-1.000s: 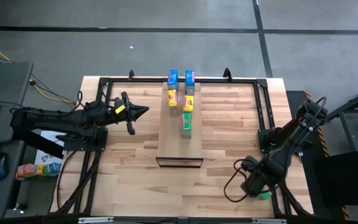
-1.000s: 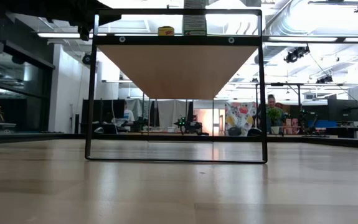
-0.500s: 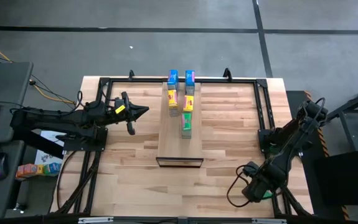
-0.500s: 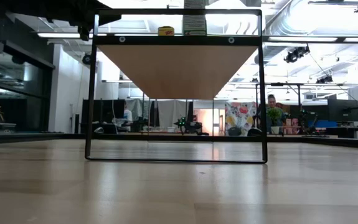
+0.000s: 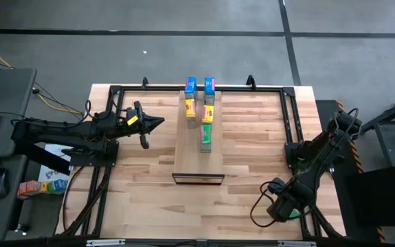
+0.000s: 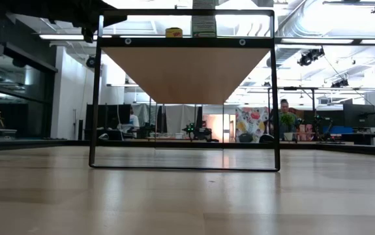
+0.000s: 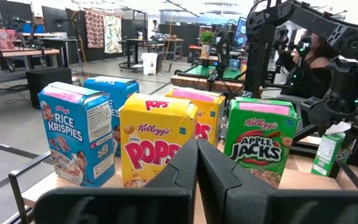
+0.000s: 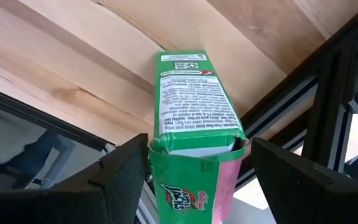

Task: Stack cereal on shelf
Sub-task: Put the green cereal box on the shelf

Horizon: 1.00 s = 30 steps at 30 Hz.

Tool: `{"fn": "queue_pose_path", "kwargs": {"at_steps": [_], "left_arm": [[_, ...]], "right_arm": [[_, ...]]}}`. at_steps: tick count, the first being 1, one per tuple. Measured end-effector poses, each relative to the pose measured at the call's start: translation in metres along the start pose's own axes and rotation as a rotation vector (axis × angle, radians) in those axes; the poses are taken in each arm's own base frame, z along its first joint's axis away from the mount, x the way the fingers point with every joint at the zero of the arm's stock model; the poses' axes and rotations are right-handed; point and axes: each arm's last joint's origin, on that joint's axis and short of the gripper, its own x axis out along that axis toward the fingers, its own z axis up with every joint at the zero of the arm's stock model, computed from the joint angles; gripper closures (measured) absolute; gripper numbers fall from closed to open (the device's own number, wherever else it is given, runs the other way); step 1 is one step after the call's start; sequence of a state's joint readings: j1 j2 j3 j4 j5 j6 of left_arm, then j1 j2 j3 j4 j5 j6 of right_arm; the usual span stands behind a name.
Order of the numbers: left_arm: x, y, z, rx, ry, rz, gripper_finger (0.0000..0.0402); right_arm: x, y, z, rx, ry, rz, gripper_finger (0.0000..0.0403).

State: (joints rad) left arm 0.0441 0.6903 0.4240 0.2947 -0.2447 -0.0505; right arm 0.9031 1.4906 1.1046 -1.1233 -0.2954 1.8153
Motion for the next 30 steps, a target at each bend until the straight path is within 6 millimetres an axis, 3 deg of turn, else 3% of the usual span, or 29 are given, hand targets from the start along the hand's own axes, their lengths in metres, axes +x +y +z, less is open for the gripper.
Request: {"fn": "queue_pose_path", "kwargs": {"at_steps": [11,19,25,30], "left_arm": [[0.000,0.000,0.000,0.001,0.004,0.000,0.0401],[0.000,0.000,0.000,0.001,0.004,0.000,0.0401],[0.000,0.000,-0.001,0.001,0.005,0.000,0.0401],[0.000,0.000,0.000,0.002,0.005,0.000,0.0401]], "right_arm": [[0.000,0.000,0.000,0.024,0.007,-0.005,0.0150],[0.000,0.000,-0.001,0.017,0.033,-0.011,0.0245],[0.000,0.005,-0.002,-0.107,0.055,0.042,0.0311],[-0.020,0.014,0.004,-0.203,0.061,0.211,0.0341]]}}
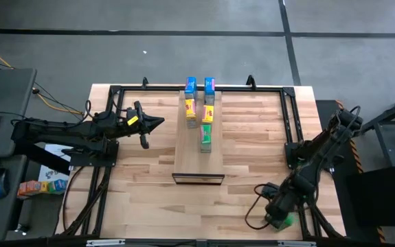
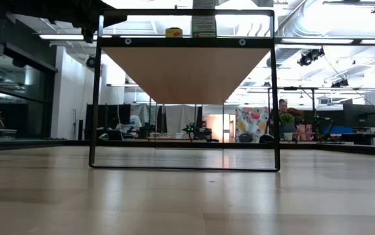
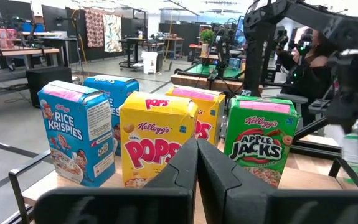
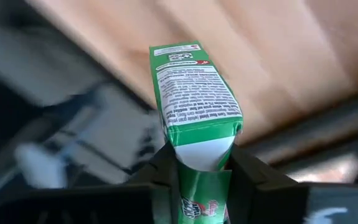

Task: Stack cereal on shelf
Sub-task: Put the green cereal box on the shelf

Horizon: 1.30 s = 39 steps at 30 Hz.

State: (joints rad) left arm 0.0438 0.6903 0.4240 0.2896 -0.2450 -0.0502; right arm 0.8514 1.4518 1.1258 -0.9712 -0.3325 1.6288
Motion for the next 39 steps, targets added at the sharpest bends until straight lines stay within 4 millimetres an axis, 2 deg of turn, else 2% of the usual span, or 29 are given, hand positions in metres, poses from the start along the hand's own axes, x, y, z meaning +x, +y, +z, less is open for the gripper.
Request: {"fn": "queue_pose_path", "kwargs": {"at_steps": [4,10,14,18,21,25,28,31,35,39], "left_arm": [[0.000,0.000,0.000,0.000,0.000,0.000,0.0401],[0.000,0.000,0.000,0.000,0.000,0.000,0.0401],[0.000,0.000,0.000,0.001,0.000,0.000,0.0401],[0.000,0.000,0.000,0.001,0.000,0.000,0.0401],[0.000,0.000,0.000,0.001,0.000,0.000,0.0401],[0.000,0.000,0.000,0.001,0.001,0.000,0.0401],[0.000,0.000,0.000,0.001,0.001,0.000,0.0401],[0.000,0.000,0.000,0.001,0.001,0.000,0.0401],[0.000,0.000,0.000,0.001,0.001,0.000,0.0401],[0.000,0.000,0.000,0.001,0.001,0.000,0.0401]], "right_arm": [[-0.042,0.020,0.009,-0.125,-0.172,0.235,0.0346],[-0.131,0.057,0.019,-0.484,-0.636,0.526,0.0347],[-0.182,0.074,0.026,-0.725,-0.989,0.474,0.0347],[-0.214,0.090,0.039,-0.908,-1.200,0.334,0.0347],[-0.220,0.104,0.052,-1.015,-1.217,0.227,0.0347],[-0.207,0.114,0.072,-1.049,-1.073,-0.021,0.0348],[-0.199,0.109,0.087,-0.944,-0.977,-0.248,0.0348],[-0.202,0.102,0.097,-0.806,-0.957,-0.393,0.0348],[-0.198,0.094,0.109,-0.749,-0.876,-0.402,0.0348],[-0.196,0.088,0.115,-0.703,-0.694,-0.252,0.0348]]}}
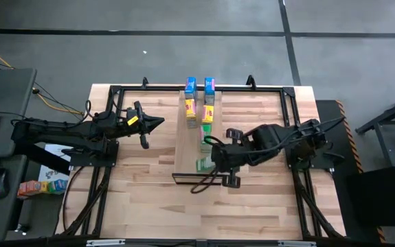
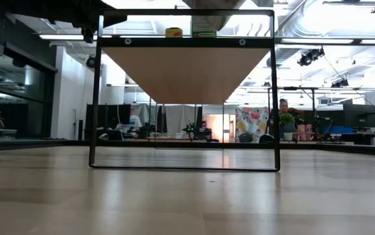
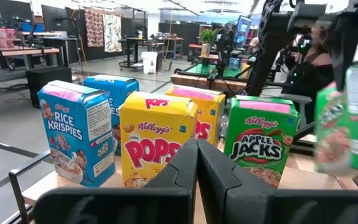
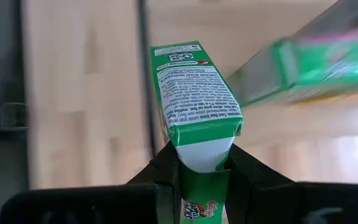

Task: Stack cereal on shelf
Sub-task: Put the green cereal box on the shelf

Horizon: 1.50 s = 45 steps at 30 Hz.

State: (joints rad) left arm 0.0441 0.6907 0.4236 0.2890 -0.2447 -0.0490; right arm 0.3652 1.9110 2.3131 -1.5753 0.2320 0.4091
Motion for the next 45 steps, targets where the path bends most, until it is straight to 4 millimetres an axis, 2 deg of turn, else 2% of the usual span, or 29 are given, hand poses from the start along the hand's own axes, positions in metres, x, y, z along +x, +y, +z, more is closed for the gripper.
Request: {"fn": "queue_pose_path", "kwargs": {"at_steps": [2,12,22,31,40,45], "left_arm": [[0.000,0.000,0.000,0.000,0.000,0.000,0.0401],[0.000,0.000,0.000,-0.002,0.000,0.000,0.0401],[0.000,0.000,0.000,-0.002,0.000,0.000,0.0401],[0.000,0.000,0.000,-0.002,0.000,0.000,0.0401],[0.000,0.000,0.000,-0.002,0.000,0.000,0.0401],[0.000,0.000,0.000,-0.002,0.000,0.000,0.0401]], "right_arm": [[0.001,-0.002,0.002,0.022,0.014,0.047,0.0348],[0.003,-0.013,0.005,0.068,0.011,0.012,0.0348],[0.011,-0.023,0.010,0.114,0.059,0.071,0.0346],[0.021,-0.024,0.014,0.071,0.052,0.005,0.0300],[0.020,-0.021,0.020,0.038,-0.022,0.017,0.0250],[0.020,-0.022,0.023,-0.004,-0.057,-0.014,0.0240]]}}
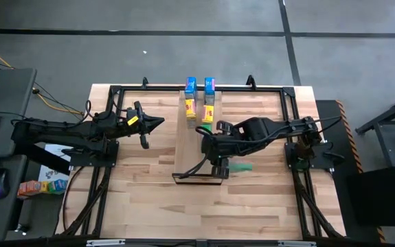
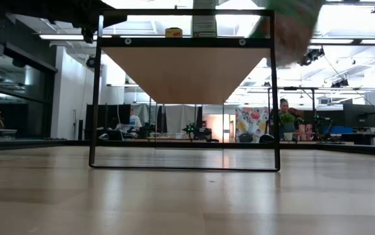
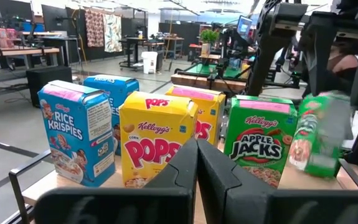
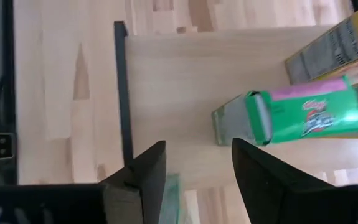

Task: Stack cereal on shelf
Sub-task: Put the green cereal box on the shelf

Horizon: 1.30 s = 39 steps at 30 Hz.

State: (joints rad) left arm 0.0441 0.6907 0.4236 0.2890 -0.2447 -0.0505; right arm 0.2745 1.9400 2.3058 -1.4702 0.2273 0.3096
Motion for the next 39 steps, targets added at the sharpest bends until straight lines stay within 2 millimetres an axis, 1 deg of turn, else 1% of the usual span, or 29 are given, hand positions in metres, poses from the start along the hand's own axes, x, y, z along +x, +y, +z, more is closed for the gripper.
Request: {"fn": "queue_pose_path", "kwargs": {"at_steps": [7,10,12,14,17,19,22,23,26,28,30,33,35,37,39], "left_arm": [[0.000,0.000,0.000,0.000,0.000,0.000,0.0401],[0.000,0.000,0.000,0.000,0.000,0.000,0.0401],[0.000,0.000,0.000,0.000,0.001,0.000,0.0401],[0.000,0.000,-0.001,0.001,0.005,0.000,0.0401],[0.000,0.000,-0.001,0.001,0.007,0.000,0.0401],[0.000,0.000,-0.001,0.001,0.012,0.000,0.0401],[0.000,0.000,-0.001,-0.010,0.016,-0.015,0.0401],[0.000,0.000,-0.002,-0.012,0.017,-0.017,0.0401],[0.000,-0.001,-0.002,-0.013,0.017,-0.028,0.0401],[0.000,-0.001,-0.002,-0.013,0.017,-0.029,0.0401],[0.000,-0.001,-0.002,-0.013,0.017,-0.029,0.0401],[0.000,-0.001,-0.001,-0.014,0.012,-0.029,0.0401],[0.000,-0.001,0.000,-0.008,0.005,-0.030,0.0401],[0.000,-0.001,0.000,-0.008,0.004,-0.030,0.0401],[0.000,-0.001,0.000,-0.008,0.004,-0.030,0.0401]], "right_arm": [[0.000,-0.001,0.003,-0.049,-0.040,-0.048,0.0240],[0.000,-0.002,-0.002,-0.056,0.007,-0.056,0.0240],[-0.001,-0.003,-0.009,-0.053,0.081,-0.050,0.0240],[-0.002,0.001,-0.010,-0.027,0.092,-0.020,0.0240],[-0.013,0.010,-0.016,-0.030,0.082,0.032,0.0240],[-0.020,0.016,-0.021,-0.029,0.059,0.014,0.0240],[-0.025,0.022,-0.034,-0.060,0.056,-0.041,0.0240],[-0.027,0.022,-0.039,-0.045,0.043,-0.085,0.0240],[-0.030,0.013,-0.067,-0.007,0.065,-0.177,0.0240],[-0.029,0.001,-0.089,0.071,0.087,-0.228,0.0240],[-0.028,-0.012,-0.115,0.166,0.111,-0.244,0.0240],[-0.023,-0.027,-0.152,0.338,0.119,-0.198,0.0240],[-0.013,-0.027,-0.171,0.410,0.092,-0.096,0.0240],[0.000,-0.025,-0.186,0.432,0.032,-0.023,0.0240],[0.016,-0.022,-0.198,0.413,-0.027,0.030,0.0240]]}}
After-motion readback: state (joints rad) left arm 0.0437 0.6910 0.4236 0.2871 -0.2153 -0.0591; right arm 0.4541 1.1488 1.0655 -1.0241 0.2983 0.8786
